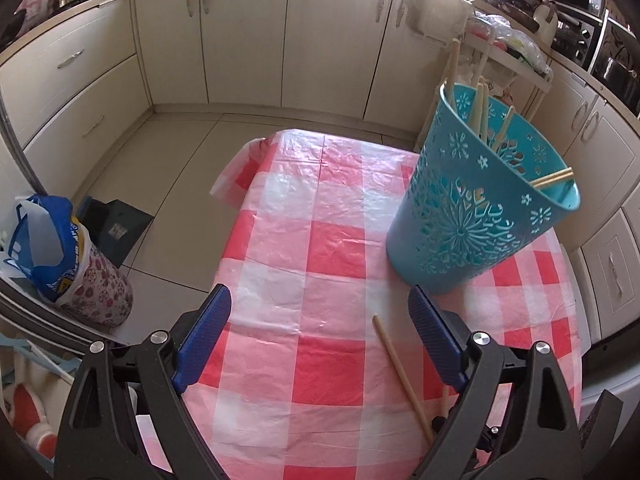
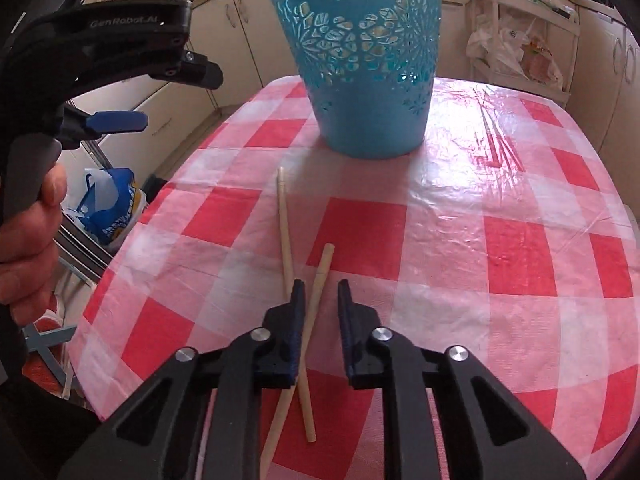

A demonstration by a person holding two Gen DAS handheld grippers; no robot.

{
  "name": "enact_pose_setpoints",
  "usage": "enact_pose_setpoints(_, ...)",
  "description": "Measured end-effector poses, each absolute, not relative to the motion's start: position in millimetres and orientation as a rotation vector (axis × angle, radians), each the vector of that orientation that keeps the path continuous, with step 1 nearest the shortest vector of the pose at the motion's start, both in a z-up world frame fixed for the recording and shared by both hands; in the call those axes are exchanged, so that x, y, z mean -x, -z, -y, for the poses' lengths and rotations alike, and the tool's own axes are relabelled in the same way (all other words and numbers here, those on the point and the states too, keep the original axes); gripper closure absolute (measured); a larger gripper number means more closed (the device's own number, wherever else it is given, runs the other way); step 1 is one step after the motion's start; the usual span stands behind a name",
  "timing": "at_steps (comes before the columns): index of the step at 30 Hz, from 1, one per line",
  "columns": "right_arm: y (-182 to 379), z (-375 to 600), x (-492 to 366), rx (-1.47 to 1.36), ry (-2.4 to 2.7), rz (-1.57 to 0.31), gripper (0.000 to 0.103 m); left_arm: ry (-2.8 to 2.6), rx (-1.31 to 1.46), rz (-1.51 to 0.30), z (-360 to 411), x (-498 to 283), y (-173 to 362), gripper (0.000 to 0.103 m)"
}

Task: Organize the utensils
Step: 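Move both tools back to the table and grasp a chopstick with the right gripper, then grasp the last chopstick with the left gripper while the right gripper holds its chopstick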

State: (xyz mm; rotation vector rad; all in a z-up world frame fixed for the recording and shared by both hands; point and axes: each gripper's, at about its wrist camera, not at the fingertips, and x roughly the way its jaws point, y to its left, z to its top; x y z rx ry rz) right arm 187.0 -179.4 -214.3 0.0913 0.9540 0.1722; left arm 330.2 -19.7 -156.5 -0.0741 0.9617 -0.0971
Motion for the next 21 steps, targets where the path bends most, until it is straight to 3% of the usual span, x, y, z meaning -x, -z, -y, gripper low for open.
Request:
enact_pose_setpoints(2,213.4,184.1,-185.6,-0.08,-0.154,-0.953,0.097,0.104,0.043,-0.98,26.0,-330.8,163.5,0.017)
enact_pose_setpoints(8,204.1,205.5,-185.0,-0.075,-0.115,-0.947,0.097,0.162,-0.055,-1.012,58.3,-323.9,182.7,0.017)
enact_pose_setpoints(14,205.3,237.3,-188.9,-0.114,-0.041,-0.965,0.097,0.202,-0.114,-1.04,91.5,-320.5,200.6,0.027)
enact_pose_setpoints(17,210.1,247.7,-189.2,-0.142,-0.032,-0.978,0.097,0.209,-0.166,-1.055,104.1,-320.1,211.2,0.034)
enact_pose_setpoints(21,209.8,253.6,-187.5,-0.165,-0.036,-0.979,0.097,0.276,-0.257,-1.068,117.6,-315.4,225.9,0.059)
